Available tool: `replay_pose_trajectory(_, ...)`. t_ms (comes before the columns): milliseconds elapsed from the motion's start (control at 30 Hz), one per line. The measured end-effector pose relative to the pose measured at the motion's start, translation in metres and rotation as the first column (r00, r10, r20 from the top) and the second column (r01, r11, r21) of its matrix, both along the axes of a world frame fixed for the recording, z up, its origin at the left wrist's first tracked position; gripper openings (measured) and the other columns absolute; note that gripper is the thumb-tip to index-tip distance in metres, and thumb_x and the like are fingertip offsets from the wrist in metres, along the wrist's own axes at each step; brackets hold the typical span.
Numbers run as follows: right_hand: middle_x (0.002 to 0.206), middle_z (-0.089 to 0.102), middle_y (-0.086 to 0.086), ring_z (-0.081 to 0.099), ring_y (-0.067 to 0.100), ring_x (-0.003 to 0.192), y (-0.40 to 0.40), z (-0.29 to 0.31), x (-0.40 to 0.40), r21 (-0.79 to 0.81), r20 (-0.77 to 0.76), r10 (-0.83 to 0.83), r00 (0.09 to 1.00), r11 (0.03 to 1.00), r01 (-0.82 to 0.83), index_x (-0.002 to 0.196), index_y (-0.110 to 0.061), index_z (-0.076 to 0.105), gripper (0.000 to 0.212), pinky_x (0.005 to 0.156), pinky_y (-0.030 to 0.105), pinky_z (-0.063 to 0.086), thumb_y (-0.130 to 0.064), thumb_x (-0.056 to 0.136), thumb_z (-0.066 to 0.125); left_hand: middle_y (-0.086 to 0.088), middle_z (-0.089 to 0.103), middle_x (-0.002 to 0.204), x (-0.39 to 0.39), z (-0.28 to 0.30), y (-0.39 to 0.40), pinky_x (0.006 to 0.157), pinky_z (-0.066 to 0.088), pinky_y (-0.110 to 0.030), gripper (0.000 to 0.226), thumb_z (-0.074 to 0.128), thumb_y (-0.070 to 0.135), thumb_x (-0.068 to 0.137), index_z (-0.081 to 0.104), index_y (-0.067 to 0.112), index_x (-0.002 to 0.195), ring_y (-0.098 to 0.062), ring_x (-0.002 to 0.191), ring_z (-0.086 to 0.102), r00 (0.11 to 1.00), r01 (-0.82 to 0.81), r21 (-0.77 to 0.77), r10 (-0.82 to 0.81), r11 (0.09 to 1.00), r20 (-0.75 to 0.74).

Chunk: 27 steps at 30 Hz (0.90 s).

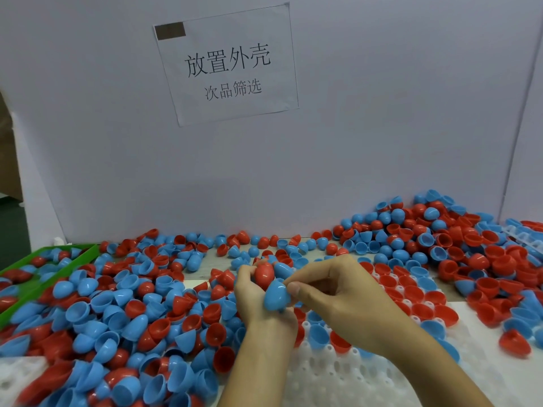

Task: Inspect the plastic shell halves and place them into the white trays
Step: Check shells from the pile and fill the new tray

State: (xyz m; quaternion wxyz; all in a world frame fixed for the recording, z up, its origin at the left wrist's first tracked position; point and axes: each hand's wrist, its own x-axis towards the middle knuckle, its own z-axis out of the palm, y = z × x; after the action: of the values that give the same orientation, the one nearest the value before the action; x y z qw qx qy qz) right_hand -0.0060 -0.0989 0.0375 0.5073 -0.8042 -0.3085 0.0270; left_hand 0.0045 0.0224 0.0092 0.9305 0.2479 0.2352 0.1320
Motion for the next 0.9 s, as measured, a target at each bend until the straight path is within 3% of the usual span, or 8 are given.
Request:
replay_pose_trajectory(167, 0.092, 0.076, -0.016, 0.070, 0.001, 0.087, -0.0015, 0.0005, 0.0008, -0.011, -0.037, 0.002, 0.999, 1.000, -0.003, 0.099, -0.029, 0.077, 0.013, 0.078, 0.020, 0.059, -0.024, 0.093, 0.066, -0.001, 0.039, 0.061, 0.0003, -0.0004, 0.0000, 0.045, 0.047, -0.025, 0.032, 0.054, 0.020, 0.090, 0.035, 0.016, 0.063, -0.012, 0.051, 0.042, 1.000, -0.026, 0.062, 0.027, 0.998, -0.010)
replay_pose_trajectory(267, 0.089, 0.076, -0.011, 0.070, 0.012, 0.085, -0.0024, 0.0009, 0.0004, -0.032, -0.080, 0.020, 0.997, 0.999, -0.023, 0.099, -0.032, 0.077, 0.020, 0.077, 0.024, 0.059, -0.037, 0.096, 0.058, -0.002, 0.042, 0.060, -0.0006, 0.0005, -0.0010, 0.039, 0.047, -0.024, 0.030, 0.055, 0.019, 0.089, 0.040, 0.015, 0.064, -0.013, 0.049, 0.047, 1.000, -0.018, 0.057, 0.019, 0.998, -0.011)
replay_pose_trajectory(367, 0.089, 0.077, -0.008, 0.070, 0.016, 0.087, 0.0021, -0.0013, -0.0002, -0.032, -0.125, 0.018, 0.992, 0.999, -0.022, 0.096, -0.029, 0.078, 0.035, 0.085, 0.032, 0.059, -0.049, 0.095, 0.050, -0.001, 0.044, 0.063, -0.0008, 0.0009, -0.0024, 0.051, 0.047, -0.033, 0.029, 0.055, 0.024, 0.088, 0.040, 0.017, 0.064, -0.016, 0.057, 0.049, 0.999, 0.048, 0.051, -0.047, 0.998, -0.022)
replay_pose_trajectory(533, 0.086, 0.076, -0.016, 0.069, -0.001, 0.087, 0.0070, -0.0026, -0.0004, 0.027, -0.193, -0.040, 0.980, 0.999, 0.046, 0.093, -0.029, 0.078, 0.029, 0.092, 0.031, 0.057, -0.044, 0.097, 0.054, -0.006, 0.051, 0.077, -0.0008, -0.0020, -0.0017, 0.063, 0.050, -0.036, 0.017, 0.056, 0.026, 0.086, 0.046, 0.013, 0.081, -0.020, 0.071, 0.055, 0.995, 0.103, -0.060, -0.102, 0.993, 0.017)
replay_pose_trajectory(633, 0.090, 0.076, -0.018, 0.068, 0.000, 0.092, 0.0052, -0.0009, -0.0008, 0.009, -0.219, -0.045, 0.975, 0.999, 0.048, 0.087, -0.035, 0.079, 0.024, 0.096, 0.033, 0.055, -0.045, 0.094, 0.058, -0.003, 0.048, 0.062, -0.0018, -0.0017, -0.0029, 0.048, 0.049, -0.029, 0.021, 0.056, 0.023, 0.086, 0.043, 0.015, 0.071, -0.014, 0.052, 0.053, 0.997, 0.079, -0.077, -0.078, 0.994, 0.018)
replay_pose_trajectory(700, 0.093, 0.077, -0.009, 0.070, 0.009, 0.091, 0.0035, 0.0002, -0.0015, -0.028, -0.228, -0.041, 0.973, 0.999, 0.035, 0.087, -0.035, 0.079, 0.026, 0.092, 0.035, 0.058, -0.048, 0.093, 0.058, 0.000, 0.044, 0.050, -0.0028, -0.0004, -0.0033, 0.039, 0.045, -0.022, 0.029, 0.055, 0.023, 0.088, 0.040, 0.017, 0.064, -0.011, 0.038, 0.047, 0.999, 0.053, -0.060, -0.054, 0.997, -0.002)
replay_pose_trajectory(767, 0.093, 0.076, -0.001, 0.069, 0.014, 0.082, 0.0025, 0.0019, -0.0029, -0.066, -0.227, -0.015, 0.974, 0.998, 0.000, 0.089, -0.033, 0.080, 0.032, 0.086, 0.034, 0.059, -0.052, 0.093, 0.055, 0.001, 0.041, 0.048, -0.0042, 0.0007, -0.0033, 0.038, 0.044, -0.021, 0.035, 0.054, 0.024, 0.089, 0.036, 0.018, 0.060, -0.011, 0.035, 0.044, 0.998, 0.060, -0.036, -0.060, 0.998, -0.002)
replay_pose_trajectory(900, 0.088, 0.076, -0.017, 0.070, 0.001, 0.086, 0.0014, 0.0038, -0.0038, -0.029, -0.232, 0.029, 0.972, 0.999, -0.037, 0.083, -0.034, 0.078, 0.039, 0.083, 0.021, 0.056, -0.057, 0.092, 0.048, -0.001, 0.042, 0.052, -0.0041, 0.0000, -0.0023, 0.039, 0.046, -0.024, 0.036, 0.055, 0.023, 0.089, 0.035, 0.017, 0.060, -0.013, 0.041, 0.049, 0.999, 0.023, -0.014, -0.023, 1.000, -0.033)
